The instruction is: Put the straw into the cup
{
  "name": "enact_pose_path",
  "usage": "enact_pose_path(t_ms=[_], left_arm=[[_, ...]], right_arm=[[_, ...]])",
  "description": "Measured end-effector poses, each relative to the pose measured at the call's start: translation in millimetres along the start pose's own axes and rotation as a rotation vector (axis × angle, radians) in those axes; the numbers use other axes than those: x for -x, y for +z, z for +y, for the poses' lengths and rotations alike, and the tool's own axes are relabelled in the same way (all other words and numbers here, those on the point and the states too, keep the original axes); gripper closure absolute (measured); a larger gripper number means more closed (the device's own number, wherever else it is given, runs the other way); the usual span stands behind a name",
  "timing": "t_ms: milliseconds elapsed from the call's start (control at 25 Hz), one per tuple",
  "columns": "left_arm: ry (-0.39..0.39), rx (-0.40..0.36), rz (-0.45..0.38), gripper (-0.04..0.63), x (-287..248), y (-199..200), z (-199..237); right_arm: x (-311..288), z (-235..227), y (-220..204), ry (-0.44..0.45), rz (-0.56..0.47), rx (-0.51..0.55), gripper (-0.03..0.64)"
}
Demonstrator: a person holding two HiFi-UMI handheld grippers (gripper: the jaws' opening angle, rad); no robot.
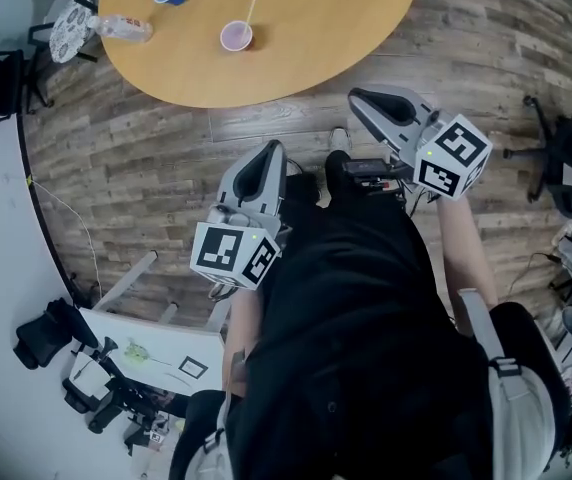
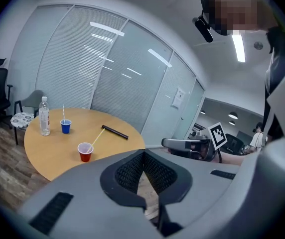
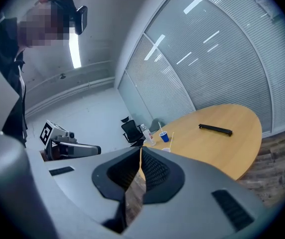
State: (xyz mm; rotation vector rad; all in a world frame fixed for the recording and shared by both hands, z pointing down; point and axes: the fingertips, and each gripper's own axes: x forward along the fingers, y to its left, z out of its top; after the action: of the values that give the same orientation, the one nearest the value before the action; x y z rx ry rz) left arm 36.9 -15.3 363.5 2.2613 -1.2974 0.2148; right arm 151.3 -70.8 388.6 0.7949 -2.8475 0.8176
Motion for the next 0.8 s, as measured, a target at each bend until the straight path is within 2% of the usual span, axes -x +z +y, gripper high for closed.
enact_pose_path(t_ms=[320,800], left_arm=[[-0.044,-0.049,-0.054,0.583,28,7,-6],[-0.04,-0.02,-0.099,0.583,150,-41,9]], right_arm=[[6,35,9,-0.019,-0.057,0.044,0.597],[-4,157,-38,-0.019,-0.039,0.1,0.598]])
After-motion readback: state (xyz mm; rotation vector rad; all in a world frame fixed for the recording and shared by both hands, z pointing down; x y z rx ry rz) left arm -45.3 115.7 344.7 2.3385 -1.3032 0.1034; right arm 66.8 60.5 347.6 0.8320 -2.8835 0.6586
